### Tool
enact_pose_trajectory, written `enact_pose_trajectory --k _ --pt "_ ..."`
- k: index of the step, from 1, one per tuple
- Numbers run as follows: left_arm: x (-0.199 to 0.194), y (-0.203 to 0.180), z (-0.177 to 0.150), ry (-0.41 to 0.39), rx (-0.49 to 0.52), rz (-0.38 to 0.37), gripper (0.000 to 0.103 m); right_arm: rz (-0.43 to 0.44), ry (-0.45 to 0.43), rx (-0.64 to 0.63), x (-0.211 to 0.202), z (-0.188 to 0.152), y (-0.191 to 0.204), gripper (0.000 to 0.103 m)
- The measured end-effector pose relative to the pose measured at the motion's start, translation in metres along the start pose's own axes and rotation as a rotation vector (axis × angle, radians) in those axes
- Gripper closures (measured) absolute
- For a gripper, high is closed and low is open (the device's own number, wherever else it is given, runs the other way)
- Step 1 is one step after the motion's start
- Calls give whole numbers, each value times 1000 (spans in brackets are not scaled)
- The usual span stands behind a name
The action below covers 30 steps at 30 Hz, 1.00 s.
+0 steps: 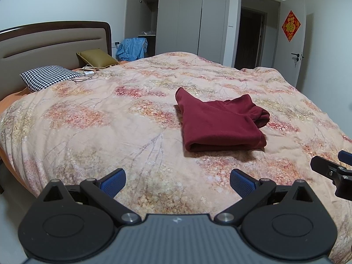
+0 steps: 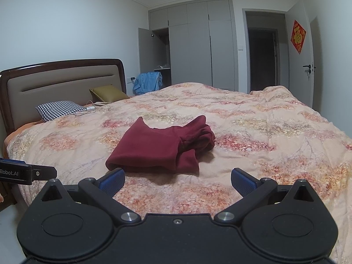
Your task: Fold small clothes
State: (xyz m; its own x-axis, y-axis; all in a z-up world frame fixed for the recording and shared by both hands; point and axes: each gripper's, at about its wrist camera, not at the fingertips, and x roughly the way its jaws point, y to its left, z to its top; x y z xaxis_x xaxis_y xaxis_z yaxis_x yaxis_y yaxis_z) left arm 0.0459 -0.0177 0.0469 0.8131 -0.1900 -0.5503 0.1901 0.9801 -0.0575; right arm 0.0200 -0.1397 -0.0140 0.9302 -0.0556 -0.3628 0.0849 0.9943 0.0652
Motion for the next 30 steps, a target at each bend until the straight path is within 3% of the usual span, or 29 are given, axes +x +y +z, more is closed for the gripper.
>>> enact_pose_trajectory --k 30 --pt "1 -2 0 1 1 -5 0 0 -1 -1 0 0 0 1"
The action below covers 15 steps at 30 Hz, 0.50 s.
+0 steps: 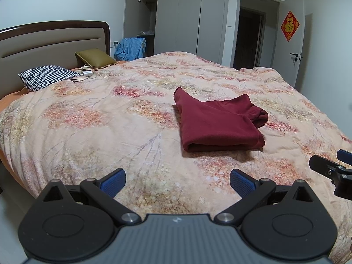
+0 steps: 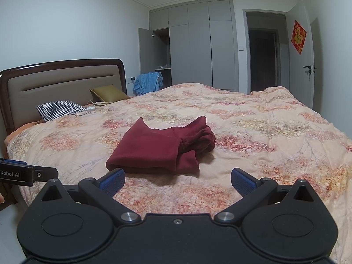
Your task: Fold small clothes
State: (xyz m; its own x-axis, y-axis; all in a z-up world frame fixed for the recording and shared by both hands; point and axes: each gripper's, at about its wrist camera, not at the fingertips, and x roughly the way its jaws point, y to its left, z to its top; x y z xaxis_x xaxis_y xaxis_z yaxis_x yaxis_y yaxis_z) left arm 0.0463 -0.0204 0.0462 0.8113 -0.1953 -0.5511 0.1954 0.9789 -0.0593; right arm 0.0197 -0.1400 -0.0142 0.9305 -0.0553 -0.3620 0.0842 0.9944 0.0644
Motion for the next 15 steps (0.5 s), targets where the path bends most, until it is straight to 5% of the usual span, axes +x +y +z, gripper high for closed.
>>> enact_pose_trajectory --k 15 --pt "2 -2 -1 3 4 -5 0 1 3 3 1 0 -2 1"
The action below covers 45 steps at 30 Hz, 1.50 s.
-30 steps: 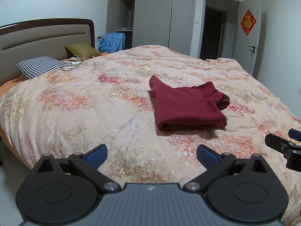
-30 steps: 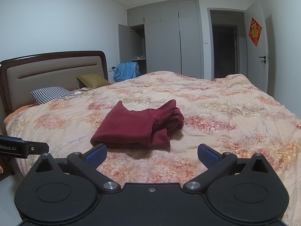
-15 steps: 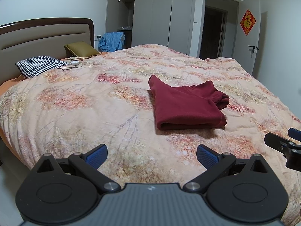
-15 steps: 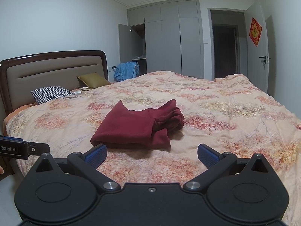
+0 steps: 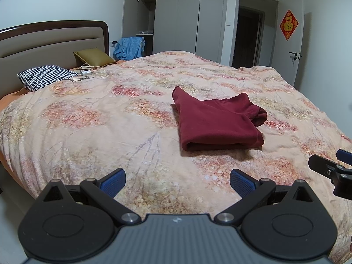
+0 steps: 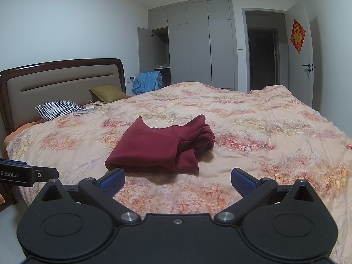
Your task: Fold small clothes
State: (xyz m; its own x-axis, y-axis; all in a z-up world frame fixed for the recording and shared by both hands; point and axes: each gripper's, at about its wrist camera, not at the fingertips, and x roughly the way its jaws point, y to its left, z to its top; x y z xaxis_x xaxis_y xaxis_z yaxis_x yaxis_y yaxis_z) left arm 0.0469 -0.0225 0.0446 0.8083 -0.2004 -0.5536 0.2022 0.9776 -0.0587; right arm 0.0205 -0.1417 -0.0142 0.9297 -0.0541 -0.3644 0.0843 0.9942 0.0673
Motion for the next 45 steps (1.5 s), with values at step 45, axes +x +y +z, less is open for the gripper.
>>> enact_pose_trajectory --k 45 --pt "11 10 3 100 -59 23 0 -1 20 7 5 -6 -2 1"
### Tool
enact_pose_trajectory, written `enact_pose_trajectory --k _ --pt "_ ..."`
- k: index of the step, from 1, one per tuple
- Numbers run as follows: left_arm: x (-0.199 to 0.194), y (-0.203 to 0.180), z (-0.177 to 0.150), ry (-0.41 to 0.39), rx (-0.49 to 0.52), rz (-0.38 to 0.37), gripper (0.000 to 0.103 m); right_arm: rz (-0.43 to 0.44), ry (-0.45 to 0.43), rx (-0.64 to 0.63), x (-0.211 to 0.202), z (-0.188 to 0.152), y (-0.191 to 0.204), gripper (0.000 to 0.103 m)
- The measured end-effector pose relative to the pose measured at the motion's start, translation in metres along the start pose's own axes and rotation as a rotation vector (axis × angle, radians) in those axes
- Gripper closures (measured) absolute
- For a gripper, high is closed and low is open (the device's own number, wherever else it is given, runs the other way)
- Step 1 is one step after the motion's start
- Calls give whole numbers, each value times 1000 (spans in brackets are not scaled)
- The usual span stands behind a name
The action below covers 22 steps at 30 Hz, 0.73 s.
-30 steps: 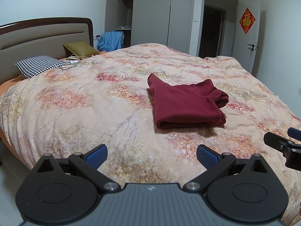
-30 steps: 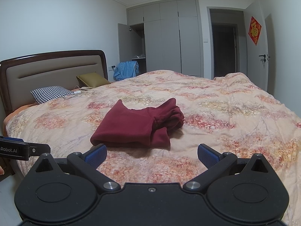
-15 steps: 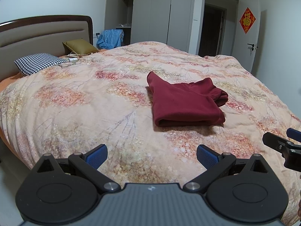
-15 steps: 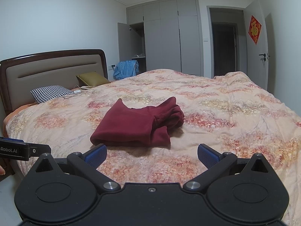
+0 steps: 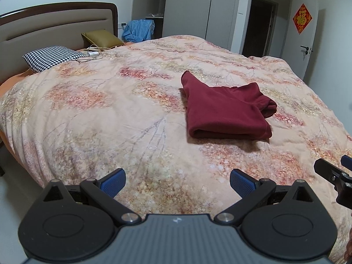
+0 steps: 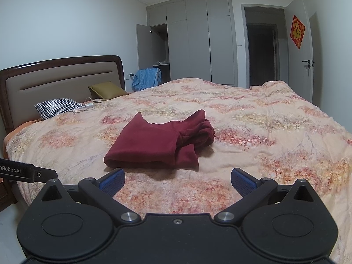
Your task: Fold small clothes
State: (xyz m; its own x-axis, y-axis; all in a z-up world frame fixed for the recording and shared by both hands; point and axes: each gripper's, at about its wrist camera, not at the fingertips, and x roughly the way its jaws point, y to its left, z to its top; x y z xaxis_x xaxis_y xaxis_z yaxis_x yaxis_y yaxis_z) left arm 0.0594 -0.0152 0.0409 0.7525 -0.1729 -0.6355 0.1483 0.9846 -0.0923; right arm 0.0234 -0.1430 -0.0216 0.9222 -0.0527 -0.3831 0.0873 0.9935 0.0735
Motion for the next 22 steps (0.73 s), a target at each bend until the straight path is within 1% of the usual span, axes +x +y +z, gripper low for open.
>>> enact_pose_trajectory --k 22 --pt "15 0 2 32 21 -9 0 6 39 6 16 0 -2 1"
